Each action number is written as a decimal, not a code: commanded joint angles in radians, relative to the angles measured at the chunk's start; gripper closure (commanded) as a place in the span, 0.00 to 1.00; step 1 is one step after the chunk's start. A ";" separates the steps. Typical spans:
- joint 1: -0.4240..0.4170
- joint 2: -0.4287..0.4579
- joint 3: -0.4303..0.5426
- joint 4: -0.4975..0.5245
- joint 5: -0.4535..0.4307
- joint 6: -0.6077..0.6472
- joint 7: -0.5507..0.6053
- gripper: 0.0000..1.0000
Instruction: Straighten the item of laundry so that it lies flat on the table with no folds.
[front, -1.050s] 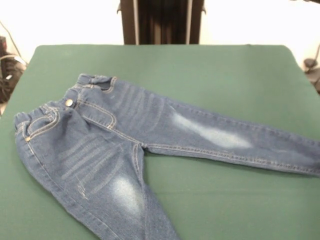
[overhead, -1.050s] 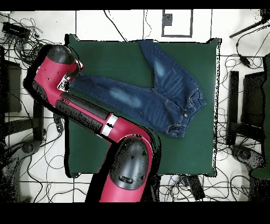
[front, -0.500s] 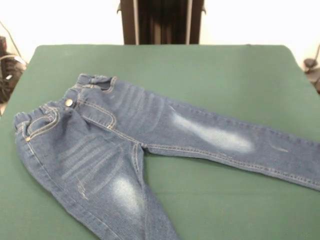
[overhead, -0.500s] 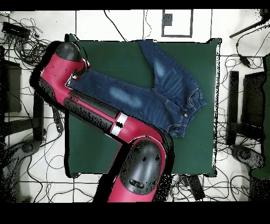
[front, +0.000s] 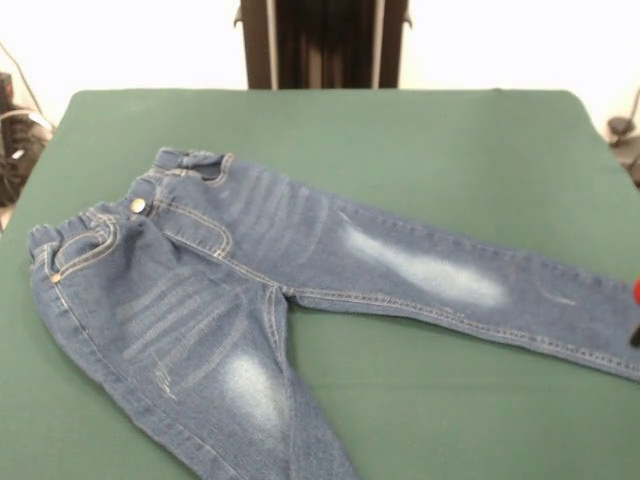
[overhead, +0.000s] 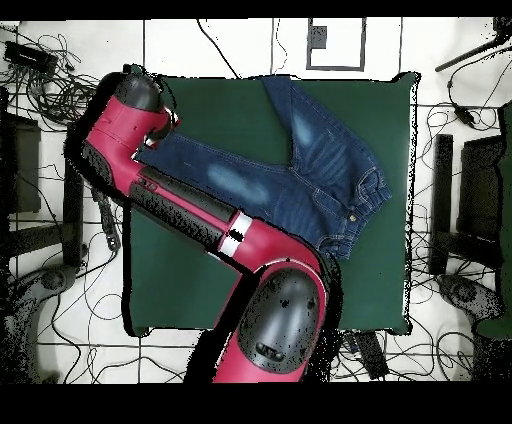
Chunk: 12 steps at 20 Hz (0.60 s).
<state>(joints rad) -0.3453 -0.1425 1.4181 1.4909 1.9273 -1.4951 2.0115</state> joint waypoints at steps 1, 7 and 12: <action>-0.089 -0.061 -0.109 0.153 0.130 0.006 -0.012 0.00; -0.192 -0.108 -0.137 0.267 0.080 0.072 -0.128 0.00; -0.231 -0.103 -0.149 0.285 0.045 0.085 -0.191 0.00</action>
<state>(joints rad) -0.5554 -0.2438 1.4123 1.6744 1.9541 -1.4935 2.0109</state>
